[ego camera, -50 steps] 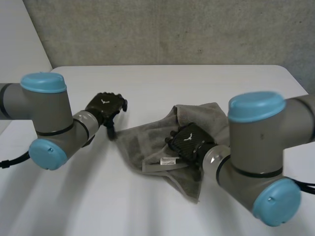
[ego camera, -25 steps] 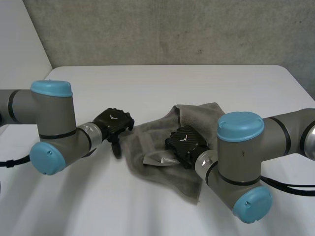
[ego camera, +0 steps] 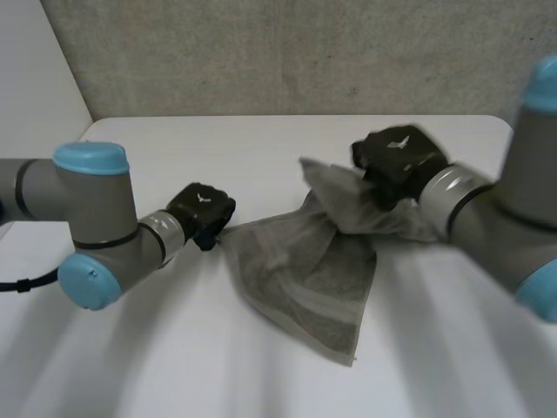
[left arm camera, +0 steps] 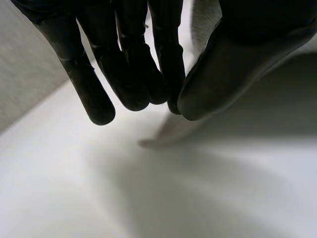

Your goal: Fold the towel.

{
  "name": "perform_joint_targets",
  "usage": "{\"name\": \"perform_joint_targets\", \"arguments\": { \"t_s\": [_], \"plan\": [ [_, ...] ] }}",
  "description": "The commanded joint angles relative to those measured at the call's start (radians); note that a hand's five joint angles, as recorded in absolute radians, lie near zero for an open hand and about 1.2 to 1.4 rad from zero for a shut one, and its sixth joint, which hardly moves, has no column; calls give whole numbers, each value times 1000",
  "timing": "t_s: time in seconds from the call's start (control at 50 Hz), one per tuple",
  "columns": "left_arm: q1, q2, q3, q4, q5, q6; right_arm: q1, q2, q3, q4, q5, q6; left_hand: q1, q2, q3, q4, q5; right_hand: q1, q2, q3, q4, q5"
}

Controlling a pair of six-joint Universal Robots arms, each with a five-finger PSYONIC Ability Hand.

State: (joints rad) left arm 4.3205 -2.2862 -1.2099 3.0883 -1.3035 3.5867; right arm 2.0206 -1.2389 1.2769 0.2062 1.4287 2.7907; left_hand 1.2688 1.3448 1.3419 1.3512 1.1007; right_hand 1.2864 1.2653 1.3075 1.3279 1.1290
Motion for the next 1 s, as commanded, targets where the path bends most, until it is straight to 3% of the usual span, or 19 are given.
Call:
{"name": "perform_joint_targets", "arguments": {
  "t_s": [0.02,0.2,0.32,0.34,0.36,0.38,0.4,0.66,0.86,1.0],
  "plan": [
    [19,135,-36,33,7,-8,-123,-85,-88,160,-60,-11,127,52,54,45,121,110,131,89,68,93],
    [50,338,-126,58,81,-55,-197,-178,-117,318,-188,-51,127,52,54,45,121,110,131,89,68,93],
    [51,347,-180,135,78,-94,-192,-188,-90,318,-197,-66,127,52,54,45,121,110,131,89,68,93],
    [50,338,-191,162,76,-111,-192,-188,-90,318,-197,-66,-169,-245,-242,-251,-175,110,131,89,68,93],
    [48,312,-192,182,78,-127,-189,-174,-73,318,-189,-75,-663,-739,-736,-745,-669,110,131,89,68,93],
    [48,312,-192,182,78,-128,-189,-163,-50,318,-186,-89,-668,-744,-741,-750,-674,110,131,89,68,93],
    [36,265,-186,196,75,-138,-189,-163,-50,318,-186,-89,-813,-889,-886,-896,-820,110,131,89,68,93],
    [-59,-47,52,202,66,-175,-244,-191,196,312,-208,-249,-920,-996,-993,-1003,-927,110,131,89,68,93],
    [-122,-240,321,202,69,-318,-335,-286,337,269,-355,-250,-917,-993,-990,-1000,-924,110,131,89,68,93],
    [-157,-352,464,201,75,-332,-346,-298,381,245,-390,-247,-911,-987,-985,-994,-918,110,131,89,68,93]
  ]
}}
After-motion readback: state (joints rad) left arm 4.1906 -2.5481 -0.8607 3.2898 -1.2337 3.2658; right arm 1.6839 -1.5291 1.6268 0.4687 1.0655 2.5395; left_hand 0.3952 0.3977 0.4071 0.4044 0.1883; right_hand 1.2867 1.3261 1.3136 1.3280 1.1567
